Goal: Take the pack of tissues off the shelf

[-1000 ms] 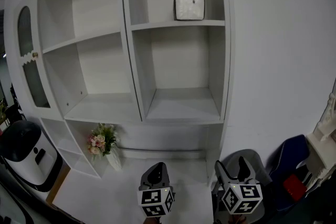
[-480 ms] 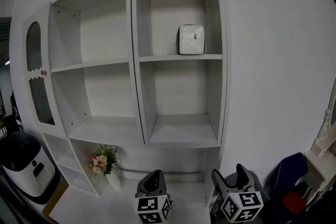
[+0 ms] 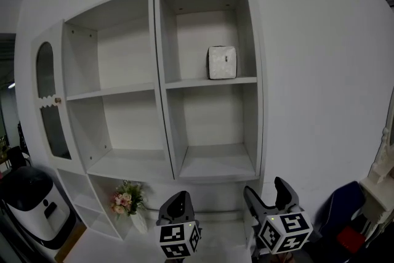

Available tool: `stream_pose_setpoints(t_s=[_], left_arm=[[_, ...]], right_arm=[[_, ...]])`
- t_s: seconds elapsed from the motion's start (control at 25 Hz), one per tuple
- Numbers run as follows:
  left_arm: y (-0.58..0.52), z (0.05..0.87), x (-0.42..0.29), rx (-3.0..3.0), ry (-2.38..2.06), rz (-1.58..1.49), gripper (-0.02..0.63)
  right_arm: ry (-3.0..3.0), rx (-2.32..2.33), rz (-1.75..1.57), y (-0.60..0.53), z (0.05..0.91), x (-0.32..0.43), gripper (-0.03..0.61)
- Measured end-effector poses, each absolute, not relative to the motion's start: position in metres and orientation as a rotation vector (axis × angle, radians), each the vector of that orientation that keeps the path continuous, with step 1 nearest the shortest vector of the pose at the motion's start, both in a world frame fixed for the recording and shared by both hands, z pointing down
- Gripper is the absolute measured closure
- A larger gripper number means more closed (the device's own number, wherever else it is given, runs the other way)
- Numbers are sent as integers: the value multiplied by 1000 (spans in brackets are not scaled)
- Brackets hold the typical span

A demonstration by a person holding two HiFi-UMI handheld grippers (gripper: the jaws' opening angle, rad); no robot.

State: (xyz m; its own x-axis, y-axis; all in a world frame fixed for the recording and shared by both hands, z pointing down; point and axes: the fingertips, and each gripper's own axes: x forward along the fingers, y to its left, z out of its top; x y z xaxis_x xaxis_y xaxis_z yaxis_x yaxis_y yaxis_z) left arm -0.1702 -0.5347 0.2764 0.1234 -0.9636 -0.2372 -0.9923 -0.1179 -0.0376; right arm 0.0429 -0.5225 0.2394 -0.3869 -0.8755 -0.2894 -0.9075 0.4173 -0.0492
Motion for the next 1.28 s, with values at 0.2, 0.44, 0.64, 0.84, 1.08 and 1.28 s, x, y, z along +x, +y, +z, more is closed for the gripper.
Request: stream_pose_setpoints(t_s=[0.2, 0.44, 0.64, 0.84, 1.08, 1.28], left_arm=[[-529, 248, -178, -2158, 1933, 242, 595], [-528, 214, -180, -2109, 1906, 248, 595], [-530, 184, -179, -2068, 1867, 230, 595], [-532, 161, -185, -2031, 1849, 232, 595], [-531, 133, -197, -1959, 1848, 227, 595], [-527, 111, -198, -1921, 1809, 221, 595]], right_arm=[[2395, -1529, 201, -523, 217, 39, 202], [2374, -1495, 266, -524, 177, 37, 201], [2393, -1473, 351, -525, 144, 25, 199], [2382, -1484, 446, -527, 115, 18, 199], [2372, -1484, 493, -536, 90, 8, 198], [2357, -1497, 531, -543, 70, 2, 193]])
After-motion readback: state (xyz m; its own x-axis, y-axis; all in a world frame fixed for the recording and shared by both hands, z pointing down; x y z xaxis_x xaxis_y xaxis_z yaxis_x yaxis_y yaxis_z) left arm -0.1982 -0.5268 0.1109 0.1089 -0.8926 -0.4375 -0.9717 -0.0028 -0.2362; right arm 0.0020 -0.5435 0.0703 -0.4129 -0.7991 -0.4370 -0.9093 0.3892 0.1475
